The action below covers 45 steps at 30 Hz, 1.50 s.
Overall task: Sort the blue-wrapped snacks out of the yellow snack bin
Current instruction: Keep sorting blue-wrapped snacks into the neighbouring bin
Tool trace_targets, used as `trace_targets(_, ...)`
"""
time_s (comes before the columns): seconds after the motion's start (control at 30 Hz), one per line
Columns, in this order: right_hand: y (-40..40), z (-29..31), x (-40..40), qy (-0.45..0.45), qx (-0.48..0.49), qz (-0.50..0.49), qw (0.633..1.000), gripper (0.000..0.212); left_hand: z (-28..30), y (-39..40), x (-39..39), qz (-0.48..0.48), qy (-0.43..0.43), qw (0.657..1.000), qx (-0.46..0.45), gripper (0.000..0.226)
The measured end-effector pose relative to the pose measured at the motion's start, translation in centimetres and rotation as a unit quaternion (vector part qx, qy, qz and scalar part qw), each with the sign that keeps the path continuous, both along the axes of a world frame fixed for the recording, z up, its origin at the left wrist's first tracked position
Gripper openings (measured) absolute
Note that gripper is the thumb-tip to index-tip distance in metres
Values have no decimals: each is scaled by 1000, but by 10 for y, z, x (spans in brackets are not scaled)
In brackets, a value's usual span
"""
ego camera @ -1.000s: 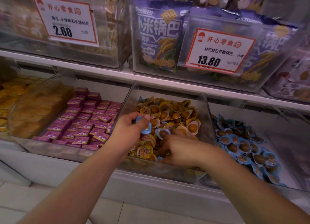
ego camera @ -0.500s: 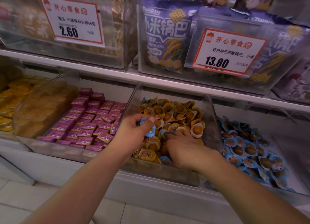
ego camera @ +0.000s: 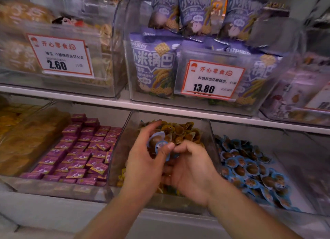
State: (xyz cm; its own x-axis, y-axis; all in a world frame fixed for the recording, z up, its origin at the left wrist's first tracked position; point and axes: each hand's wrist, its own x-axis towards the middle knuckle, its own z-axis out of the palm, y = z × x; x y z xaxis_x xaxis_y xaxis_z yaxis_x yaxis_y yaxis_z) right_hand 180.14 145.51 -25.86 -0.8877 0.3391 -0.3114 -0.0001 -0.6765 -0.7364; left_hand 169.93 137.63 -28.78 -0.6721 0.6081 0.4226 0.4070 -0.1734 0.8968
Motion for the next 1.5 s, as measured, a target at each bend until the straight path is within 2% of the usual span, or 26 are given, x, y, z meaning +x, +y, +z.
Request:
trace_targets(0.07, 1, 9, 5, 55, -34, -26, 998, 49, -1, 2, 7, 1, 60, 998, -29, 53)
trace_targets(0.13, 6, 18, 10, 55, -40, -69, 995, 40, -3, 7, 13, -28, 111, 992, -56, 55)
trace_targets(0.2, 13, 19, 17, -1, 17, -113, 993, 39, -2, 10, 24, -72, 134, 985, -82, 67)
trace_targets(0.27, 19, 18, 26, -46, 97, -167, 980, 37, -2, 10, 36, -144, 140, 978, -63, 77)
trace_targets(0.3, 23, 18, 32, -56, 132, -186, 972, 33, -3, 10, 41, -184, 121, 975, -33, 76)
trace_targets(0.37, 33, 23, 48, -61, 182, -198, 961, 22, -4, 11, 42, -229, 25, 973, 26, 71)
trace_targets(0.43, 48, 31, 69, -65, 242, -212, 945, 15, -3, 13, 32, -211, -52, 975, 43, 57)
trace_targets(0.47, 58, 35, 80, -85, 304, -223, 922, 14, -5, 15, 23, -175, -47, 983, 22, 45)
trace_targets(0.5, 69, 37, 93, -130, 388, -229, 884, 14, -7, 16, 14, -133, -16, 991, -22, 33)
trace_targets(0.57, 88, 37, 116, -251, 543, -170, 783, 17, -13, 16, -6, -84, 55, 985, -143, 29)
trace_targets(0.63, 99, 27, 131, -340, 599, -46, 723, 23, -19, 15, -17, -96, 88, 961, -246, 25)
trace_targets(0.67, 100, 21, 134, -363, 617, -25, 698, 24, -20, 15, -18, -111, 103, 947, -282, 20)
trace_targets(0.73, 97, 11, 131, -350, 669, -90, 650, 18, -22, 15, -13, -152, 141, 922, -328, 9)
trace_targets(0.77, 93, 8, 127, -316, 687, -133, 640, 15, -22, 17, -9, -175, 164, 907, -346, 5)
trace_targets(0.83, 82, 4, 113, -237, 706, -164, 647, 14, -21, 20, -4, -194, 215, 876, -387, 24)
trace_targets(0.87, 77, 1, 107, -206, 724, -159, 639, 15, -21, 22, -3, -194, 231, 864, -403, 30)
trace_targets(0.97, 68, -7, 95, -167, 802, -162, 550, 16, -18, 29, -4, -203, 259, 839, -433, 25)
trace_targets(1.03, 69, -10, 92, -153, 804, -176, 547, 18, -19, 30, -5, -181, 268, 834, -446, 14)
trace_targets(1.1, 67, -13, 89, -138, 805, -186, 547, 20, -21, 27, -7, -135, 255, 851, -439, 12)
trace_targets(1.17, 61, -16, 84, -110, 807, -188, 549, 18, -19, 22, -12, -93, 226, 890, -385, 14)
trace_targets(1.23, 52, -19, 80, -79, 807, -188, 554, 19, -13, 11, -14, -78, 137, 950, -271, 13)
trace_targets(1.3, 43, -18, 78, -85, 799, -154, 576, 31, -4, -4, -12, -74, 42, 985, -147, 9)
trace_targets(1.37, 33, -16, 74, -114, 788, -82, 600, 50, 2, -17, -5, -77, -12, 994, -72, 8)
trace_targets(1.43, 24, -15, 67, -106, 767, -26, 632, 59, 5, -22, 4, -79, -8, 996, -37, 8)
trace_targets(1.5, 16, -14, 63, -74, 743, -39, 663, 48, 8, -21, 12, -92, 1, 995, -24, 5)
